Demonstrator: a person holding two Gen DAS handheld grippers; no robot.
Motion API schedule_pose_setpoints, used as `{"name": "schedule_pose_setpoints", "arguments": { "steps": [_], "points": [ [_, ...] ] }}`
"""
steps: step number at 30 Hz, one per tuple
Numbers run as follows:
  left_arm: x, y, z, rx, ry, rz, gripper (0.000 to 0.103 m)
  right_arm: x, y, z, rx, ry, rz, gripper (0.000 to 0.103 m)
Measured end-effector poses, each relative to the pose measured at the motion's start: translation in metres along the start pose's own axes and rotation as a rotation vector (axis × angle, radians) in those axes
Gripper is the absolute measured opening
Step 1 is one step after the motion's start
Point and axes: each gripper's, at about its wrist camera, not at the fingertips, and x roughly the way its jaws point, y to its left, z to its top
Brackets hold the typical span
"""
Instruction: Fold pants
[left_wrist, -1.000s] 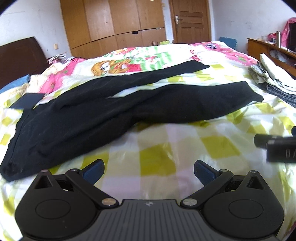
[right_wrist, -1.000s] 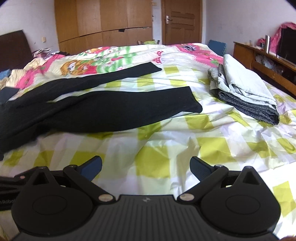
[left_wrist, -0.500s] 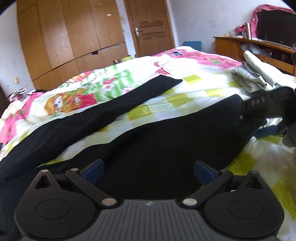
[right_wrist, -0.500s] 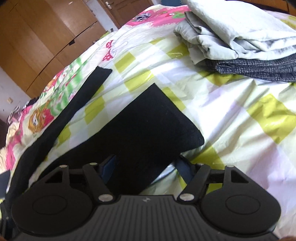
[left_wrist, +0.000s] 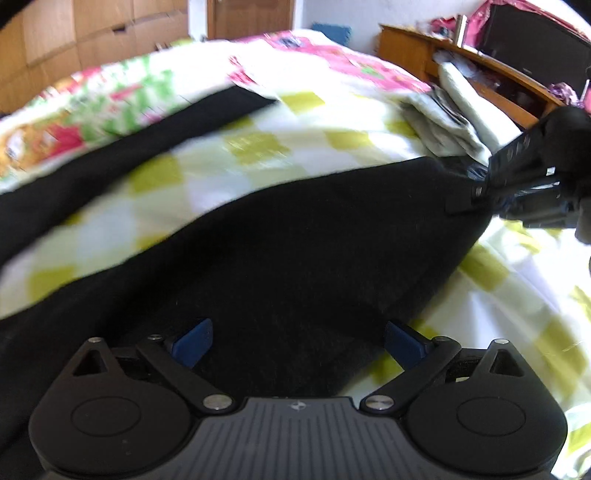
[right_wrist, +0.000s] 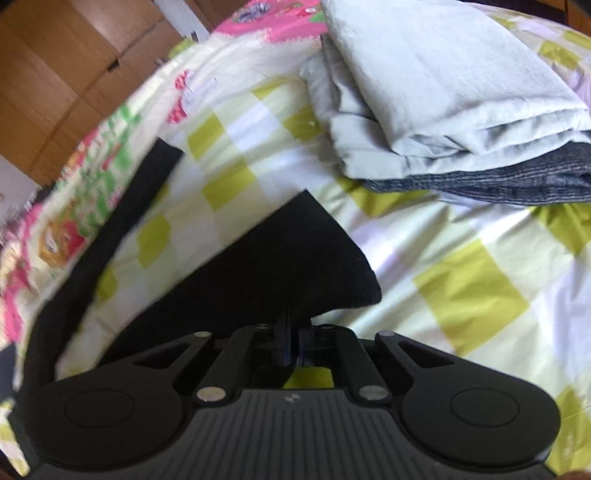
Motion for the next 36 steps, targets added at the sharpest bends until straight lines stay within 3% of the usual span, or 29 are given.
{"name": "schedule_pose_setpoints", "arguments": {
  "steps": [2,5,7,10,13,16,19,23,25,29,31,33,36],
  "points": [
    [0.000,-0.007,-0.003,0.032,0.017,0.024,0.103,-0.007,0.007,0.001,-0.053,0.009,-0.042,0.008],
    [-0.026,0.009,-0.009,0.035,-0.008,0.088,0.101,-0.037,0.038,0.005,-0.210,-0.063,-0.117,0.014],
    [-0.054,0.039,-0.014,0.005,-0.034,0.141,0.101,-0.056,0.069,0.005,-0.337,-0.099,-0.129,0.015],
    [-0.101,0.102,-0.025,-0.038,-0.070,0.265,0.101,-0.062,0.140,0.006,-0.621,-0.124,-0.074,0.020],
    [-0.136,0.179,-0.038,-0.064,-0.085,0.394,0.101,-0.031,0.221,0.008,-0.864,-0.068,0.079,0.036],
    [-0.153,0.261,-0.057,-0.068,-0.057,0.550,0.095,0.016,0.314,-0.001,-1.103,-0.023,0.210,0.036],
    [-0.167,0.340,-0.074,-0.146,0.012,0.633,0.081,0.063,0.403,-0.015,-1.275,0.031,0.281,0.036],
    [-0.177,0.418,-0.092,-0.151,0.058,0.724,0.081,0.114,0.486,-0.037,-1.425,0.031,0.316,0.041],
    [-0.177,0.448,-0.097,-0.156,0.063,0.722,0.081,0.134,0.511,-0.046,-1.496,0.074,0.325,0.048],
    [-0.174,0.490,-0.088,-0.154,0.070,0.694,0.081,0.163,0.541,-0.052,-1.597,0.112,0.326,0.053],
    [-0.174,0.501,-0.085,-0.152,0.068,0.687,0.082,0.174,0.546,-0.048,-1.608,0.129,0.316,0.069],
    [-0.169,0.511,-0.084,-0.159,0.085,0.660,0.082,0.187,0.552,-0.042,-1.601,0.172,0.319,0.076],
    [-0.153,0.522,-0.081,-0.150,0.139,0.637,0.082,0.193,0.552,-0.033,-1.564,0.218,0.343,0.076]
  ]
}}
